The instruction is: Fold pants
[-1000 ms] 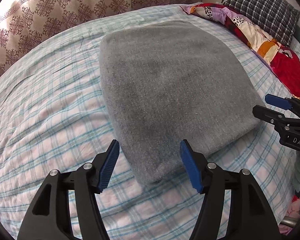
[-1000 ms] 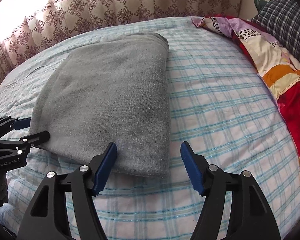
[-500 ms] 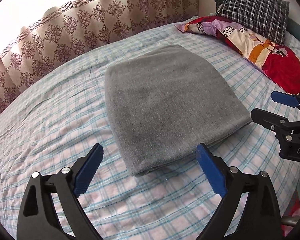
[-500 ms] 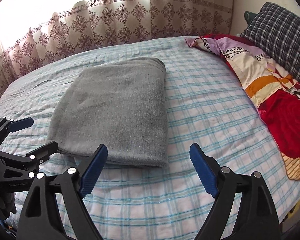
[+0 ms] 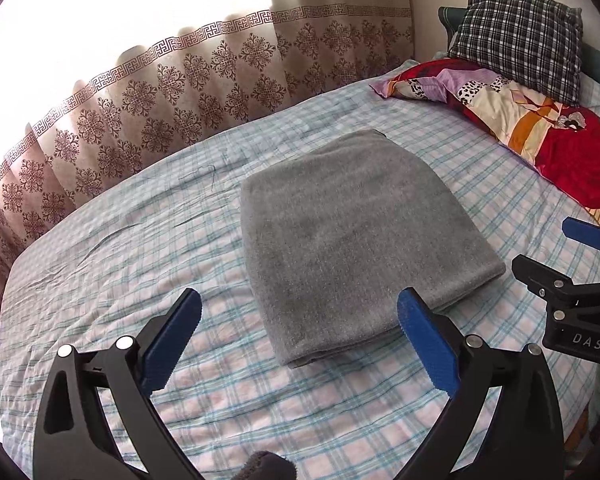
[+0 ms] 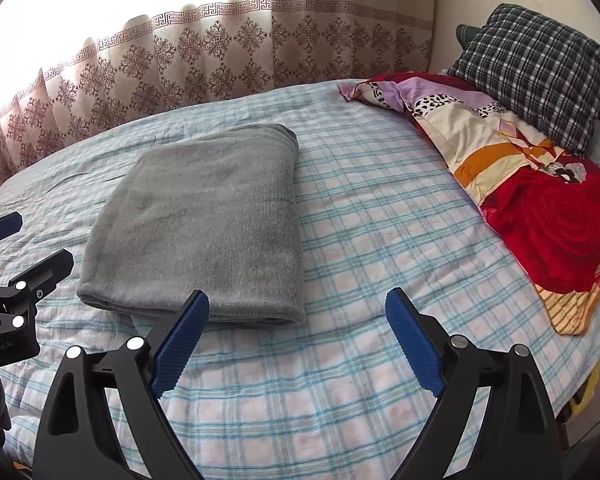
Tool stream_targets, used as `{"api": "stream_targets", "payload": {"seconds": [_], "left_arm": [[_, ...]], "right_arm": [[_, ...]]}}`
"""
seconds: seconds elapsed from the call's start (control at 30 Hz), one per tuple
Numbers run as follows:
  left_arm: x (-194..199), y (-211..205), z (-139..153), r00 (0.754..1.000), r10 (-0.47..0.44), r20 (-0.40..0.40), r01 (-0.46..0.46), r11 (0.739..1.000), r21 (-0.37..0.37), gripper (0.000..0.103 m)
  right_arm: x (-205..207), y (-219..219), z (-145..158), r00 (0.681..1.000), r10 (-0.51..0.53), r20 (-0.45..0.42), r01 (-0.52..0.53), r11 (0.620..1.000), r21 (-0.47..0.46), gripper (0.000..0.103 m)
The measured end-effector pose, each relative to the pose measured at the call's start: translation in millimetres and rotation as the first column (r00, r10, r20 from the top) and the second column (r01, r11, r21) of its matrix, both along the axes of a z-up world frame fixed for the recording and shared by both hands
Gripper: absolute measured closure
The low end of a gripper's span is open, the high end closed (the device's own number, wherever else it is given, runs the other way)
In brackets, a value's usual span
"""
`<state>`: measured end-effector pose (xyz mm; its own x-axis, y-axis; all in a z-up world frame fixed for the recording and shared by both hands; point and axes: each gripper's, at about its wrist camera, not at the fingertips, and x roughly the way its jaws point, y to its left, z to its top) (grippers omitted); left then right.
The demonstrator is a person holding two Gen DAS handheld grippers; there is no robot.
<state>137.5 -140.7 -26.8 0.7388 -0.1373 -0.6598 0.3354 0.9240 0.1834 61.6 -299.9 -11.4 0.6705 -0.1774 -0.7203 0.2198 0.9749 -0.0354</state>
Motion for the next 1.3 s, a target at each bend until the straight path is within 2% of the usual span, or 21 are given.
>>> {"api": "stream_targets", "payload": {"seconds": [0.17, 0.33, 1.3], "left_arm": [[-1.3, -4.1, -0.4, 1.0, 0.006, 0.006, -0.006, 1.0, 0.031, 0.003], [-1.2, -4.9, -5.4, 1.0, 0.011, -0.005, -0.011, 0.999, 0.034, 0.003], [0.2, -6.8, -10.3, 1.0, 0.011, -0.016, -0.01, 0.998, 0.056, 0.003]], "right_arm": [[-2.0, 13.7, 1.9, 0.999, 0.044, 0.024, -0.042, 0.997, -0.061, 0.014], [-4.3, 18.1, 4.6, 0.998, 0.052, 0.037, -0.049, 0.995, -0.084, 0.014], [-5.6, 17.5, 5.6, 0.998, 0.043, 0.042, -0.04, 0.996, -0.083, 0.014]]}}
